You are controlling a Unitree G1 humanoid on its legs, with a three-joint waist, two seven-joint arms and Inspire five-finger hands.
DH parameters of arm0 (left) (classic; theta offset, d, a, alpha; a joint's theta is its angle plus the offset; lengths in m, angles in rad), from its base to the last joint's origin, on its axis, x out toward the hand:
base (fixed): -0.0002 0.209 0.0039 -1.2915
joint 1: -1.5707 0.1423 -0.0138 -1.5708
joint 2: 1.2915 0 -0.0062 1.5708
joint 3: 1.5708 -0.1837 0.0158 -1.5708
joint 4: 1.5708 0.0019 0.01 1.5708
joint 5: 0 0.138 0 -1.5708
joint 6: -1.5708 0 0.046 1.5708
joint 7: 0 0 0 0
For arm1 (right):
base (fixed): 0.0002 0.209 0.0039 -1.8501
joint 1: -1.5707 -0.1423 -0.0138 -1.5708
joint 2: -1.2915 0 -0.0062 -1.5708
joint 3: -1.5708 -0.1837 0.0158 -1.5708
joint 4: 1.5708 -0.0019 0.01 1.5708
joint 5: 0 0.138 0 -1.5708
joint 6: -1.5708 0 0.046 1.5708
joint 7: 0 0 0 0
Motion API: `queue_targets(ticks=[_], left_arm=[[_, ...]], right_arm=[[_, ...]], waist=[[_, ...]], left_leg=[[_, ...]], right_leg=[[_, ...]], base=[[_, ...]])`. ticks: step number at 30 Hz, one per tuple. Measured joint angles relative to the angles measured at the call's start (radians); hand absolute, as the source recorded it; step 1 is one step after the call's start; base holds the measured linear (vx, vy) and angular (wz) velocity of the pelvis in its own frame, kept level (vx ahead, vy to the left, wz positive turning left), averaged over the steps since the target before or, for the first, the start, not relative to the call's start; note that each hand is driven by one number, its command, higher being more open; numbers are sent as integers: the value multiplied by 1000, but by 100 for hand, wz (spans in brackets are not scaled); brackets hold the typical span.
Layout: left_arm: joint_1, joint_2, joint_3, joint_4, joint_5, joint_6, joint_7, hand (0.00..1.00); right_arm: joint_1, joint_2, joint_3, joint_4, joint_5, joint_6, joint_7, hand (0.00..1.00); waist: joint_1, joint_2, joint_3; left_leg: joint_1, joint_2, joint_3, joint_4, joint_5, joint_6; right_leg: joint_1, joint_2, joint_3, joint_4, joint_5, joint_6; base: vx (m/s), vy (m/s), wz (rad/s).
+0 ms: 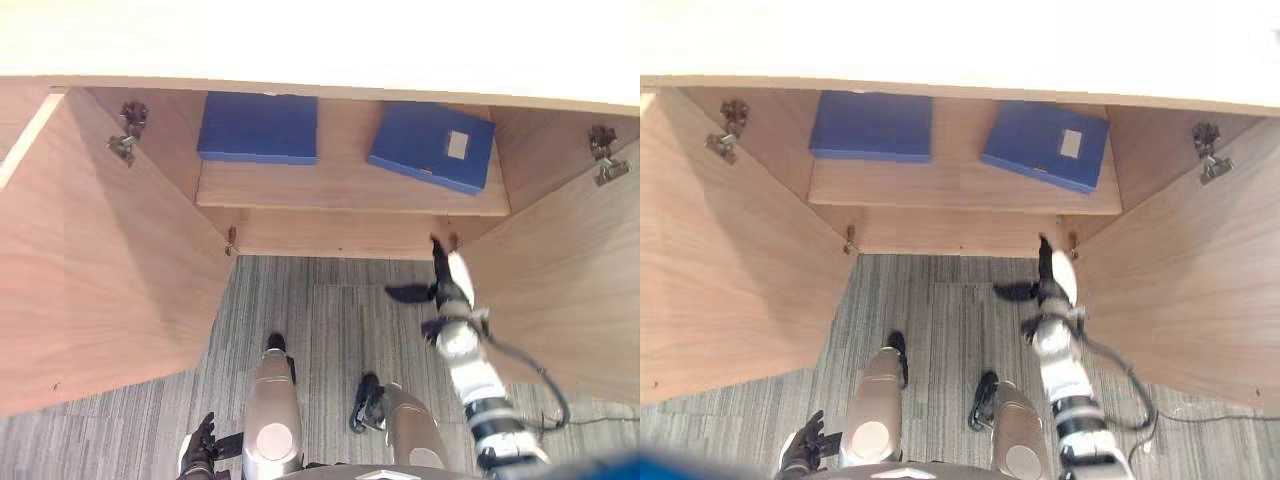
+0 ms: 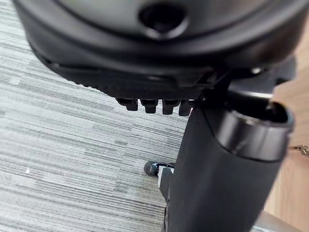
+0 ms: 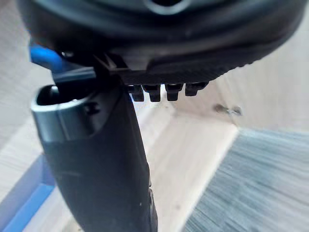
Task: Walk over to the cabinet, pick up the folder, carry it to the office cabinet, place the folder inside the office cabinet, then close the office cabinet door
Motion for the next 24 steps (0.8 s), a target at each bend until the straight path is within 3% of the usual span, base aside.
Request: queue_targets(ticks=[3, 5, 8, 12, 16, 20, 24], left_arm=[[-13, -20, 61, 77, 43, 8, 23, 100], [-14, -29, 69, 112, 45, 11, 35, 100], [-9, -37, 68, 152, 46, 30, 49, 100], [-8, -39, 69, 196, 47, 32, 55, 100], [-6, -47, 74, 215, 31, 32, 71, 100], [9, -64, 127, 223, -3, 30, 71, 100], [41, -67, 134, 223, -7, 29, 70, 100]], right_arm=[[116, 77, -50, 183, 47, -13, 0, 100], [150, 95, -81, 279, 82, -14, 2, 100], [177, 102, -115, 390, 164, -18, 15, 100], [163, 115, -147, 452, 297, -71, 14, 100], [133, 115, -150, 499, 355, -82, 5, 100], [117, 116, -154, 524, 350, -83, 5, 100], [120, 117, -154, 531, 350, -78, 2, 100]], waist=[[-13, -26, -79], [-20, -31, -107], [-37, -17, -144], [-49, -2, -181], [-49, 8, -206], [-44, 6, -218], [-45, -6, -246]], left_leg=[[47, -36, -7, -125, 63, -12], [91, -60, -5, -214, 106, -10], [162, -97, 3, -354, 175, 1], [202, -111, 1, -392, 193, 4], [206, -112, -1, -456, 235, 8], [237, -110, 58, -481, 235, 9], [312, -125, 181, -453, 161, 14]], right_leg=[[37, -19, -31, -66, 18, 7], [61, -31, -42, -106, 32, 14], [88, -56, -56, -145, 46, 26], [121, -70, -66, -158, 48, 32], [91, -70, -64, -153, 52, 34], [70, -62, -5, -151, 52, 34], [70, -77, 113, -138, 49, 42]], base=[[50, -37, 33], [113, -1, 29], [96, 28, 18], [23, 24, 7], [-23, 9, 3], [-27, 29, -41], [46, 78, -83]])
